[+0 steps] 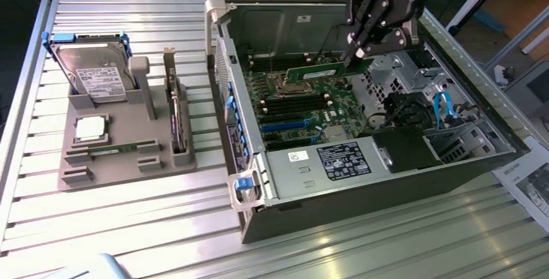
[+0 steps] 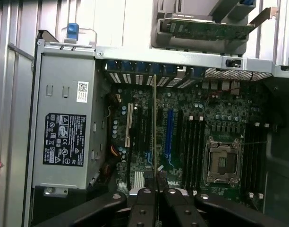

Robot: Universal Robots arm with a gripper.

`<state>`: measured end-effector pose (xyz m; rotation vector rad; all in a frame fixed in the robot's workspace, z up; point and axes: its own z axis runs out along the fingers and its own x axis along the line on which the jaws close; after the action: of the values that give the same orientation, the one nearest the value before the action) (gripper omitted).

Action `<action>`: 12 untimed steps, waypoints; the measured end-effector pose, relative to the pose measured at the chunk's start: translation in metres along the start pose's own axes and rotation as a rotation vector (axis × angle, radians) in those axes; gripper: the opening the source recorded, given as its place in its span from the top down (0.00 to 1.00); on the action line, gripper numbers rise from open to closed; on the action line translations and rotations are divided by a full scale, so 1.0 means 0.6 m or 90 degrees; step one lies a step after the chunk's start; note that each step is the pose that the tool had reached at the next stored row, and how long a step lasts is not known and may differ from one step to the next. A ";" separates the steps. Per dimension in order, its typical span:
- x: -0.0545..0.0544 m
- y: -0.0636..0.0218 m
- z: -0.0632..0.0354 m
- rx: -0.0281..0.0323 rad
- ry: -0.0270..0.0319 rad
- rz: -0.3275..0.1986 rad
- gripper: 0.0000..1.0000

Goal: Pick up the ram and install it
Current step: 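Pick up the ram and move it above insertion slot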

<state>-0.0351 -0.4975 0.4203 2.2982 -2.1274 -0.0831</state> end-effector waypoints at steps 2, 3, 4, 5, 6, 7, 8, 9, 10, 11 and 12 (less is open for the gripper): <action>0.001 -0.011 -0.001 -0.0001 0.0000 -0.003 0.88; 0.002 -0.016 -0.001 -0.0001 0.0001 -0.004 0.88; 0.002 -0.019 -0.001 -0.0002 0.0001 -0.005 0.88; 0.002 -0.023 -0.001 -0.0002 0.0001 -0.006 0.88; 0.003 -0.027 -0.001 -0.0002 0.0001 -0.007 0.88; 0.004 -0.036 -0.002 -0.0002 0.0001 -0.008 0.88; 0.004 -0.039 -0.002 -0.0003 0.0002 -0.009 0.88; 0.004 -0.039 -0.002 -0.0003 0.0001 -0.009 0.88; 0.004 -0.039 -0.002 -0.0003 0.0001 -0.009 0.88; 0.004 -0.039 -0.002 -0.0003 0.0001 -0.009 0.88; 0.004 -0.039 -0.002 -0.0003 0.0001 -0.009 0.88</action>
<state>-0.0117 -0.4981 0.4202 2.3129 -2.1112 -0.0835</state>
